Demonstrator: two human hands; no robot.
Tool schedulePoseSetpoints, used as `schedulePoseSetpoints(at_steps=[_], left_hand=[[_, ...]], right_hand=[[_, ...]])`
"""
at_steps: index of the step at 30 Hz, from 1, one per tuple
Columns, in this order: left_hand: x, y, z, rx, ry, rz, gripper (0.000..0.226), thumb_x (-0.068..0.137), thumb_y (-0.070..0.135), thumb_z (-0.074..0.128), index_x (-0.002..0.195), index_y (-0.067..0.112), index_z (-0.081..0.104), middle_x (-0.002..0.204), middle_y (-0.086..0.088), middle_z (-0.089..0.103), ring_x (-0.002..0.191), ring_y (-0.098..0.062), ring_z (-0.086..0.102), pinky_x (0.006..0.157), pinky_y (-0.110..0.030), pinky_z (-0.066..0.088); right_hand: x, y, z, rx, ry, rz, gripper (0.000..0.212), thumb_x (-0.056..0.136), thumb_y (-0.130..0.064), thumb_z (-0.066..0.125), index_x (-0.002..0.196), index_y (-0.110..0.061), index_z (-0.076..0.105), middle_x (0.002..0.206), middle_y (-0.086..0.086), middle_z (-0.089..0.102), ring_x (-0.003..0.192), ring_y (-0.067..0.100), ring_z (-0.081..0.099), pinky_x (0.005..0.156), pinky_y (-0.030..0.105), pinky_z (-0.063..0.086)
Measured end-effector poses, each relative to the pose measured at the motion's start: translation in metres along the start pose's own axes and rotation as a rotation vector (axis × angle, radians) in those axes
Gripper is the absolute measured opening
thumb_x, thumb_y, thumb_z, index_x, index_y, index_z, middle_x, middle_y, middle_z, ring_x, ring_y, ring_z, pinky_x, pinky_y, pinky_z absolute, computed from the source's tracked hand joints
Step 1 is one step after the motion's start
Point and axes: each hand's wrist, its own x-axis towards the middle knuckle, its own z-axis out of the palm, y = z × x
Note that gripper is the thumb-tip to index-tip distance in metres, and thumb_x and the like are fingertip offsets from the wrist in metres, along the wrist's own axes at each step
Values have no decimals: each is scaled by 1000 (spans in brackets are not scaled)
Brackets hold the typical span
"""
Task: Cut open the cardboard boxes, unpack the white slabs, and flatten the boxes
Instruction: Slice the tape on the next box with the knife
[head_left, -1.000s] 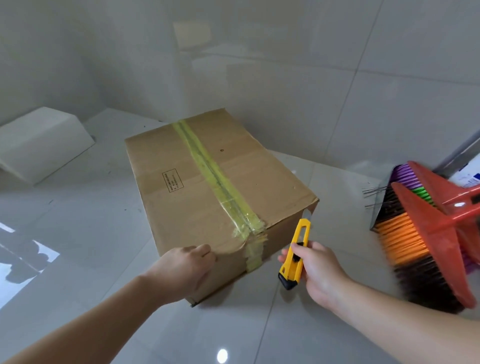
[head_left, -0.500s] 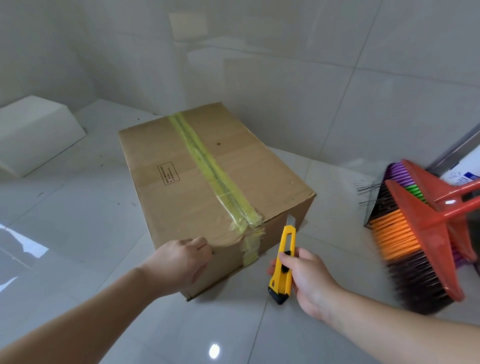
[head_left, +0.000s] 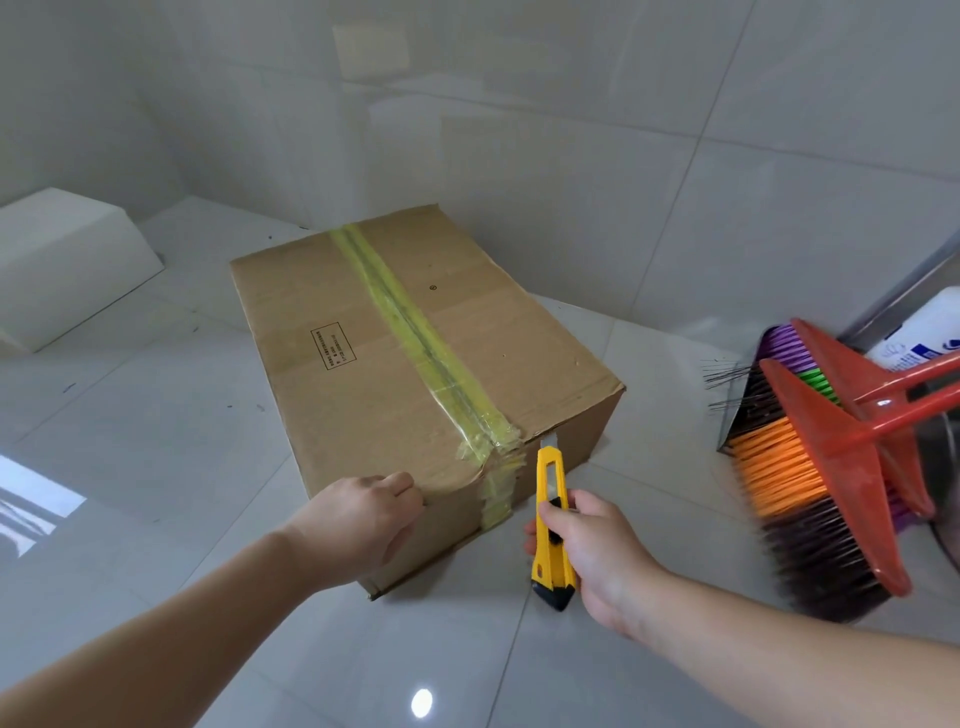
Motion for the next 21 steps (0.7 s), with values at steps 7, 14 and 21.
schedulePoseSetpoints(at_steps=[7,14,21], left_hand=[[1,4,-3,-12,-69,-50,27,58,2,79,58,11,54,57,0,50,40,-17,45,33,-18,30],[0,4,-3,-58,-89,-60,25,61,-1,78,60,8,54,58,-2,50,40,-21,45,32,-19,33],[0,2,-1,-71,-99,-55,23,63,0,76,61,9,54,58,-2,51,40,-20,45,32,-20,35]], right_hand=[[-9,5,-4,-237,-86,-7,14,97,-15,50,94,-4,58,76,8,61,57,16,59,54,30,47],[-11,2,-6,-344,-119,-31,12,98,-16,48,96,-10,59,78,8,61,59,15,59,57,29,48],[-10,2,-2,-368,-136,-50,14,98,-15,47,99,-5,58,77,8,59,61,17,57,61,32,48]])
